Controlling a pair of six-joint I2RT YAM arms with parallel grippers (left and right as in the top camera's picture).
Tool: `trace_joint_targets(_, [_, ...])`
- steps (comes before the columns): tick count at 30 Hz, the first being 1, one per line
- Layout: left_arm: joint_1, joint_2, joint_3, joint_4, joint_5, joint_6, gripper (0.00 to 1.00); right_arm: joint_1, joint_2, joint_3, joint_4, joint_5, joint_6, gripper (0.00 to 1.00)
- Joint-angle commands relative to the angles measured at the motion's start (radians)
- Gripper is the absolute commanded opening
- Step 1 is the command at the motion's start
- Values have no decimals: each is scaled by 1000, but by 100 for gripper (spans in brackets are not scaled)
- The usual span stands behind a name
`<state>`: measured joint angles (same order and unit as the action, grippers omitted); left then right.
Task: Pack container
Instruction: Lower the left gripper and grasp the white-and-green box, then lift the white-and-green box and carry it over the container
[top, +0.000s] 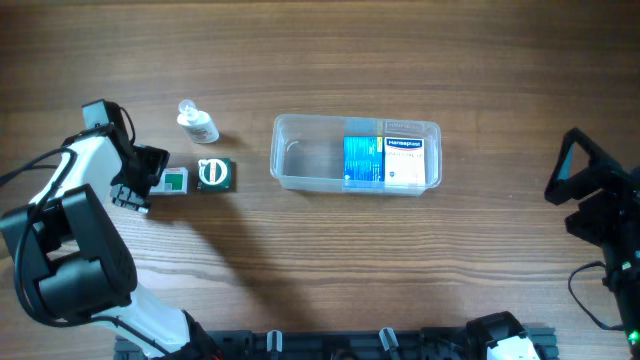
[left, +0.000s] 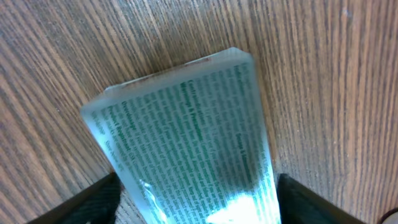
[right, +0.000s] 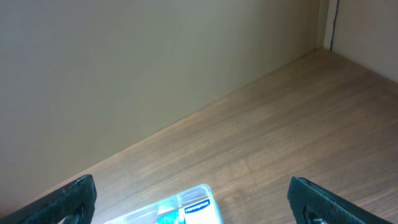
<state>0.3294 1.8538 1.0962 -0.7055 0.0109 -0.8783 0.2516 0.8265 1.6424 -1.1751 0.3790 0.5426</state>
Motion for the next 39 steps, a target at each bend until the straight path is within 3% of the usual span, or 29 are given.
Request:
trace_joint_targets(1, [11,21,-34,11,32,15,69,-2,-1,-2,-1,16,10,100])
trace_joint_targets(4, [39,10,-34,3,41,75,40,-2,-1,-2,-1,16,10,100])
trace_joint_targets(6, [66,-6,-34,-14,60,90,33,-2,-1,-2,-1,16,10,100])
trace_joint_targets(9, [115,-47,-34,-51,146,105,31,-2,-1,-2,-1,16,10,100])
trace_joint_targets(13, [175,-140,-24,-71,351,249,34,-2,-1,-2,-1,16,11,100])
trace_joint_targets(21, [165,-441,80,-245,465,415,35,-2,-1,-2,-1,16,10,100])
trace_joint_targets(26, [0,-631,163,-248,459,568,37,-2,-1,-2,-1,16,10,100])
trace_joint_targets(30, [-204,-720,180,-177,323,700,43,-2,-1,-2,-1,16,10,100])
trace_joint_targets(39, [-623,-646,180,-71,14,961,41,-2,-1,-2,-1,16,10,100])
